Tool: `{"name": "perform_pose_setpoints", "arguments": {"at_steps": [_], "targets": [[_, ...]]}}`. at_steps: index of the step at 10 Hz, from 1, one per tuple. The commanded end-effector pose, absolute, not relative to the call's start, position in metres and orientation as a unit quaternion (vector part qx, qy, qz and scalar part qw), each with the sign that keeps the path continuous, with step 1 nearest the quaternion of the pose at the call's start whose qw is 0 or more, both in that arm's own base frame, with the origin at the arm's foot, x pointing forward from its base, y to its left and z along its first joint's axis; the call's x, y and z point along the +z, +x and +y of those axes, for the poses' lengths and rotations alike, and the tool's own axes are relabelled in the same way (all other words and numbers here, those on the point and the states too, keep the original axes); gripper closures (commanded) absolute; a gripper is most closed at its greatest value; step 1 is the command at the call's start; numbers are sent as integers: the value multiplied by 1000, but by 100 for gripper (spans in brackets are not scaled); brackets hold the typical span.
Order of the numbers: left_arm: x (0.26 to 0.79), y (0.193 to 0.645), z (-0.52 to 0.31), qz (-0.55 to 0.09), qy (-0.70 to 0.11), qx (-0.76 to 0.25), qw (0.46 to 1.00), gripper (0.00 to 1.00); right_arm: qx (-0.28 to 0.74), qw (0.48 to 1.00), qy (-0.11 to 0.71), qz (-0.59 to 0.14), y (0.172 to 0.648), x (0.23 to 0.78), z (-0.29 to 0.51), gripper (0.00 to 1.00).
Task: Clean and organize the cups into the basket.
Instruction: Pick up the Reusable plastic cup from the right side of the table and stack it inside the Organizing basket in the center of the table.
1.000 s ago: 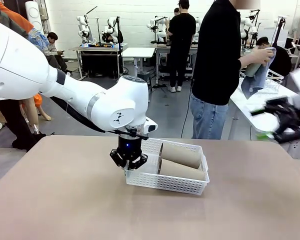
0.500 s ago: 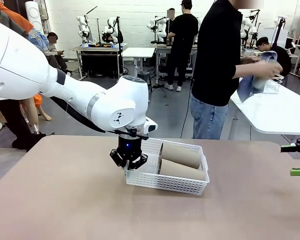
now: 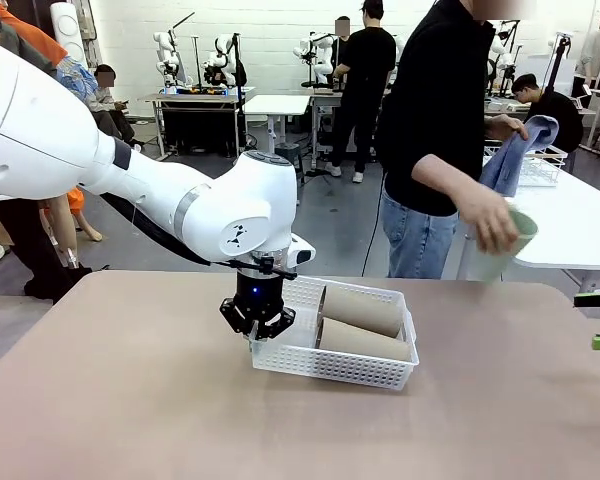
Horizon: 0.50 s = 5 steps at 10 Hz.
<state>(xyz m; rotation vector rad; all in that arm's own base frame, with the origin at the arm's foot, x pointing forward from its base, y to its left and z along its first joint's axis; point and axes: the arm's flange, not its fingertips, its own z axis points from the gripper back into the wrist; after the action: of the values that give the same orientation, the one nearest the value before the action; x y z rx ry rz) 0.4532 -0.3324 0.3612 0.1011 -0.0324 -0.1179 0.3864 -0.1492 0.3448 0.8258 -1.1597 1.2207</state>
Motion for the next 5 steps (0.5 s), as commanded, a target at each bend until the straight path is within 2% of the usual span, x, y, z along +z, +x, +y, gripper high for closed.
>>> {"name": "perform_pose_setpoints", "arguments": {"at_steps": [1, 5], "targets": [[357, 450, -333, -15, 58, -65, 996, 100, 530, 588, 353, -499, 380, 346, -142, 0], [357, 450, -333, -15, 58, -65, 996, 100, 530, 588, 353, -499, 380, 346, -142, 0]]}}
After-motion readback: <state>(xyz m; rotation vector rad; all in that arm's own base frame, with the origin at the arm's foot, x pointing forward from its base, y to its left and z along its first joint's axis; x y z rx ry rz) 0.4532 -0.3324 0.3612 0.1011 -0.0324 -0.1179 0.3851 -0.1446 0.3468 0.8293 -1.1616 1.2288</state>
